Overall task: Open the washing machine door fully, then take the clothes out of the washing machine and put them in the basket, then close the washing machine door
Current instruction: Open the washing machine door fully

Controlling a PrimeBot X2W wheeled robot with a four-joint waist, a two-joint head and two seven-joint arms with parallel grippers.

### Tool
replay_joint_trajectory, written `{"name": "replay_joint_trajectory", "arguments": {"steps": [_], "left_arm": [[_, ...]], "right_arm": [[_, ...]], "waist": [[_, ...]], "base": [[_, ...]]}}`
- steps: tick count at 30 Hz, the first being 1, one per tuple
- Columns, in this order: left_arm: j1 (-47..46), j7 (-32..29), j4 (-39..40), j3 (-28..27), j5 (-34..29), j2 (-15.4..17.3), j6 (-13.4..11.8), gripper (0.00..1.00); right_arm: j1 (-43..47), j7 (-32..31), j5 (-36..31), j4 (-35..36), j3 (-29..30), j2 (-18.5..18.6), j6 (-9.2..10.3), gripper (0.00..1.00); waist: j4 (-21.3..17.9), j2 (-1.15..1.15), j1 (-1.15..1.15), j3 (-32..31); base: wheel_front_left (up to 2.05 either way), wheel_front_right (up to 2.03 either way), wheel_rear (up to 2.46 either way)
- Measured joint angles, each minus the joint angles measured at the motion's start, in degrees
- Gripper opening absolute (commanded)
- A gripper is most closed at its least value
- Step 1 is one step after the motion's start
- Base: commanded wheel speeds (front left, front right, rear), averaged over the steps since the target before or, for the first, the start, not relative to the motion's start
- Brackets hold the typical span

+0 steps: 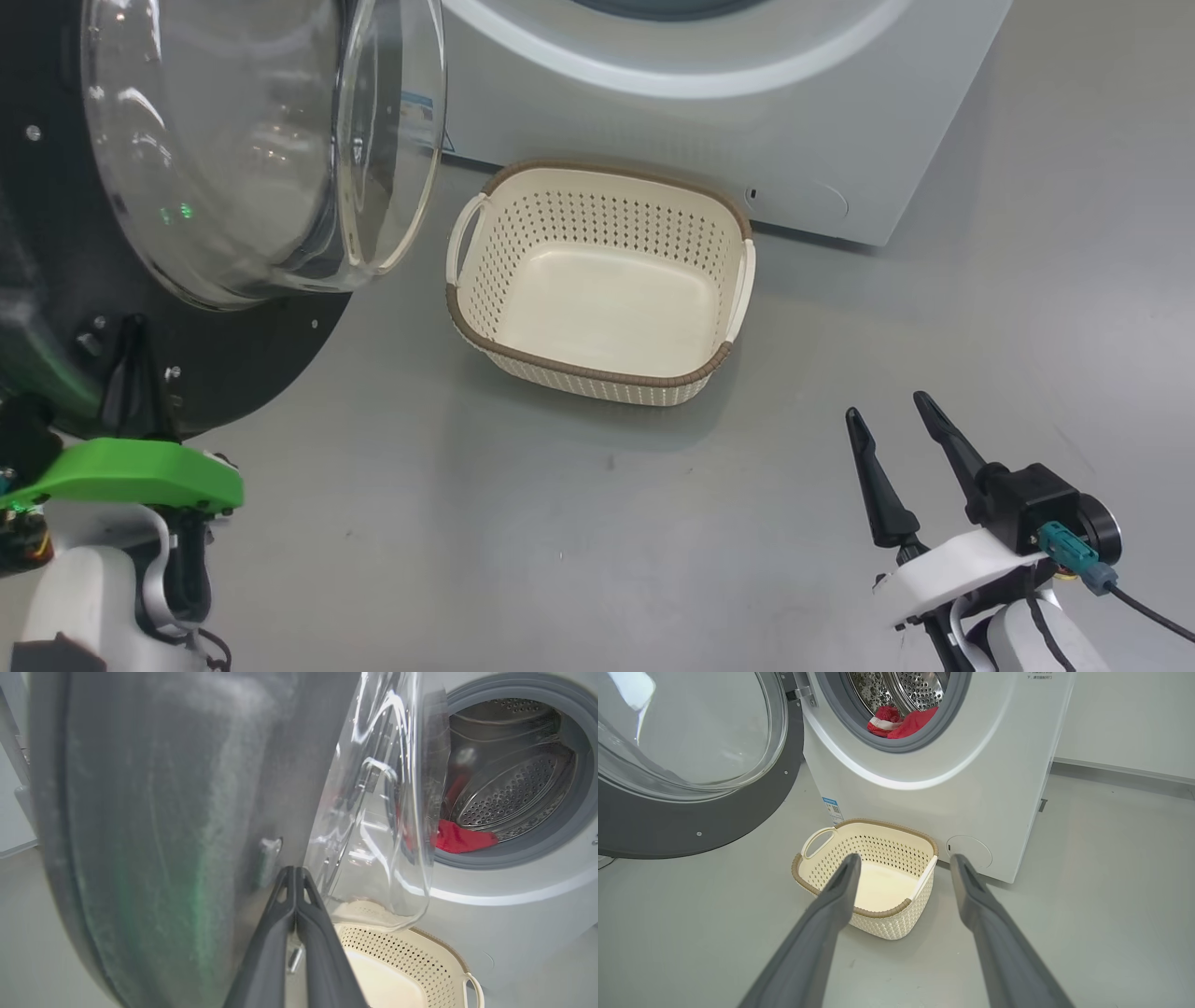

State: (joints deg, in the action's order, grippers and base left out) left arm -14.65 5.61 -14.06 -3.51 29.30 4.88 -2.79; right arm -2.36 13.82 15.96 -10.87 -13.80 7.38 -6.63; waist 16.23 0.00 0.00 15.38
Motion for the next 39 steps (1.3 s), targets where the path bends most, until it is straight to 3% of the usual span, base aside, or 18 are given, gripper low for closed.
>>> {"name": "replay_joint_trajectory", "arguments": {"steps": [13,31,39], "left_arm": [[-4.8,0.6,-1.7,-5.7,4.2,1.6,-0.5,0.00],[-11.3,1.0,-9.2,-11.4,6.5,8.5,-0.4,0.00],[-14.0,1.6,-12.5,-12.7,7.0,10.1,0.4,0.00]], "right_arm": [[-2.8,-1.4,-1.3,0.7,-0.3,1.6,-0.04,1.00],[-6.1,-3.5,-2.5,2.7,-1.0,3.2,-0.34,1.00],[-6.6,-4.0,-2.9,3.3,-0.9,3.5,-0.31,1.00]], "waist": [[0.2,0.00,0.00,6.0],[0.7,0.00,0.00,12.4],[0.5,0.00,0.00,14.4]], "base": [[0.00,0.00,0.00],[0.00,0.00,0.00],[0.00,0.00,0.00]]}}
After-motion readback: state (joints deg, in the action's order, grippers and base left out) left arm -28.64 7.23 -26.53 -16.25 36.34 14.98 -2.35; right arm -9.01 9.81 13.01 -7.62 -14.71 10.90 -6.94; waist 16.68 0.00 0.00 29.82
